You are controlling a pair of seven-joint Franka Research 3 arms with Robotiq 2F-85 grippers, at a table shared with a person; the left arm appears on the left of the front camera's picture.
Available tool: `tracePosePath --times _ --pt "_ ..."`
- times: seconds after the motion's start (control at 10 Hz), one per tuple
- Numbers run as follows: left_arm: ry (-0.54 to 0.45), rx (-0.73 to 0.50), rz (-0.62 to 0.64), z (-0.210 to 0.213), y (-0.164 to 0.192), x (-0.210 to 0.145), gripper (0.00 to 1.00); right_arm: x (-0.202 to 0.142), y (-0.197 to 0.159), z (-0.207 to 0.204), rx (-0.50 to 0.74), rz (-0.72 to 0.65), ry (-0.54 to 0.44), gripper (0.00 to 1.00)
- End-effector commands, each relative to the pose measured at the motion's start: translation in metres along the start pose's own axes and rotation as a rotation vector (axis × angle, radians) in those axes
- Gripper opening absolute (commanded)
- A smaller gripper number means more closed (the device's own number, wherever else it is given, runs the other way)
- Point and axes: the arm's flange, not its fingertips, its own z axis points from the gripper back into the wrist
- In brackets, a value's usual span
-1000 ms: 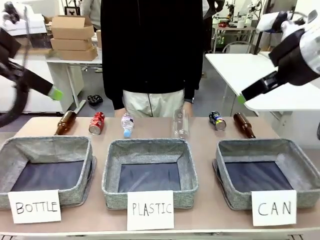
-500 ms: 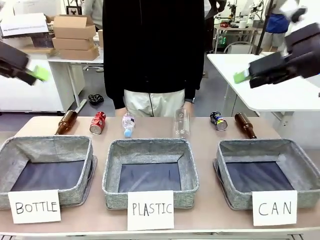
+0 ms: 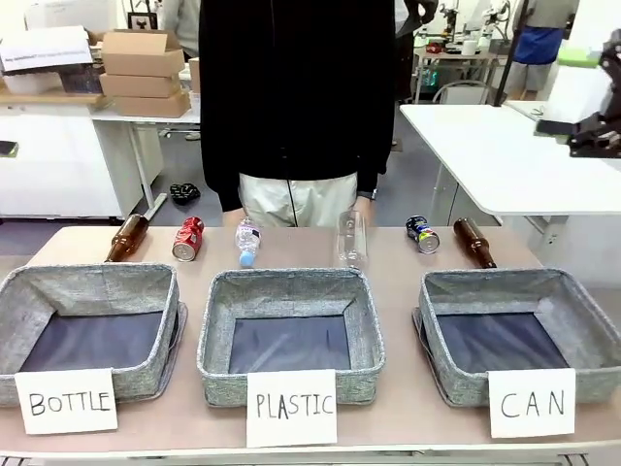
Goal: Sort the can waste into the basket.
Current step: Pick up the can waste from the table and place it in the right Fabric basket.
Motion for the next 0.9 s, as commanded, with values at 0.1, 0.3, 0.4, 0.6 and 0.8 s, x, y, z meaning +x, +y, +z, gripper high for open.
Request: tracePosePath --times 0.1,0.3,0.4,0.6,0.8 --pt "0.0 0.0 0.0 0.0 0.0 0.0 1.0 0.0 0.0 0.0 0.0 0.0 0.0 1.0" --pt "0.0 0.0 0.0 0.0 0.0 0.0 1.0 0.0 0.0 0.0 0.0 0.0 0.0 1.0" --pt "0.0 0.0 0.0 0.0 0.0 0.0 1.0 0.0 0.0 0.0 0.0 0.0 0.0 1.0" --pt "0.0 0.0 0.0 0.0 0.0 0.0 1.0 0.0 0.0 0.0 0.0 0.0 0.0 1.0" --pt "0.0 0.0 0.0 0.0 0.0 0.0 1.0 0.0 0.0 0.0 0.0 0.0 0.0 1.0"
